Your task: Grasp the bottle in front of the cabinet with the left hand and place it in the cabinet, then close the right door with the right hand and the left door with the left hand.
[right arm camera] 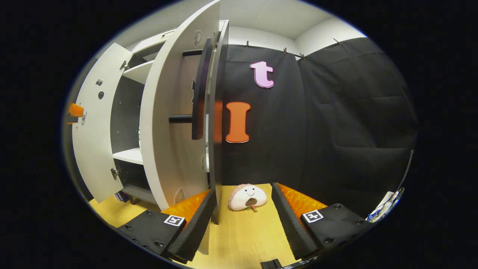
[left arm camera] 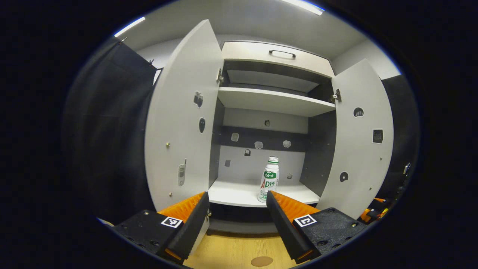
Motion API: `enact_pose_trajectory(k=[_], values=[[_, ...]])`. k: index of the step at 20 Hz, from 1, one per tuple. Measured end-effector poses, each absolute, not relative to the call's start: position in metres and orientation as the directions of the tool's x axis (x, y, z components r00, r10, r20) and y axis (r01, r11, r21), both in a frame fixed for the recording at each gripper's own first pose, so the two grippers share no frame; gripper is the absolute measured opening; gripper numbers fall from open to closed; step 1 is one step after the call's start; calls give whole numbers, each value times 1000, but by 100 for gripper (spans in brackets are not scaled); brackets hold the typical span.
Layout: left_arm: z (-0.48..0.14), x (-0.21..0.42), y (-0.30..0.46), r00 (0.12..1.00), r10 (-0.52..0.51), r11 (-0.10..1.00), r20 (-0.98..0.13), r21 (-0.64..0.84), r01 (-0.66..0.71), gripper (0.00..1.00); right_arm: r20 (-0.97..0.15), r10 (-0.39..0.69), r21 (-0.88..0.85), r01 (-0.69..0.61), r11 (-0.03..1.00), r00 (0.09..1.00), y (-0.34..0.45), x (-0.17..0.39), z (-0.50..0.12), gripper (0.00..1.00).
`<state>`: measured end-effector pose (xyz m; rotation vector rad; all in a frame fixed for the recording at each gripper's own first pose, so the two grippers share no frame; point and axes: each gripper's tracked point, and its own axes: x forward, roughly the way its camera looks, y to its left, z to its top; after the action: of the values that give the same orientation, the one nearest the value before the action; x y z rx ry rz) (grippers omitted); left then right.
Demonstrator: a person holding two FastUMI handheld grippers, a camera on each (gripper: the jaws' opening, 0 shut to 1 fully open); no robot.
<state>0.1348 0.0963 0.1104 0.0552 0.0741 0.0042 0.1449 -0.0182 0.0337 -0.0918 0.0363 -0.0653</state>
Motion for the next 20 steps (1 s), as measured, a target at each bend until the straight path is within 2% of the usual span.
enact_pose_trajectory(k=[1, 2, 3, 6, 14, 15, 20], values=[[113, 124, 103, 998, 14, 999, -64, 48, -11, 92, -28, -66, -88, 63, 994, 997, -17, 146, 36, 98], [117, 111, 112, 998, 22, 999, -51, 44, -19, 92, -26, -75, -84, 73, 994, 997, -17, 147, 36, 94], [120, 100, 122, 998, 37, 998, -41, 42, -36, 92, -27, -83, -80, 80, 994, 996, -19, 148, 36, 98], [123, 72, 152, 996, 91, 995, -17, 46, -90, 95, -28, -94, -69, 92, 993, 995, -18, 147, 36, 98], [136, 45, 201, 990, 140, 989, 32, 50, -142, 95, 8, -144, -69, 144, 987, 990, -4, 136, 39, 97], [137, 44, 202, 991, 131, 989, 39, 60, -133, 92, 9, -149, -67, 149, 987, 989, -2, 135, 37, 97], [135, 50, 208, 996, 85, 994, 32, 59, -87, 95, 17, -150, -66, 151, 986, 989, 24, 130, 35, 97]])
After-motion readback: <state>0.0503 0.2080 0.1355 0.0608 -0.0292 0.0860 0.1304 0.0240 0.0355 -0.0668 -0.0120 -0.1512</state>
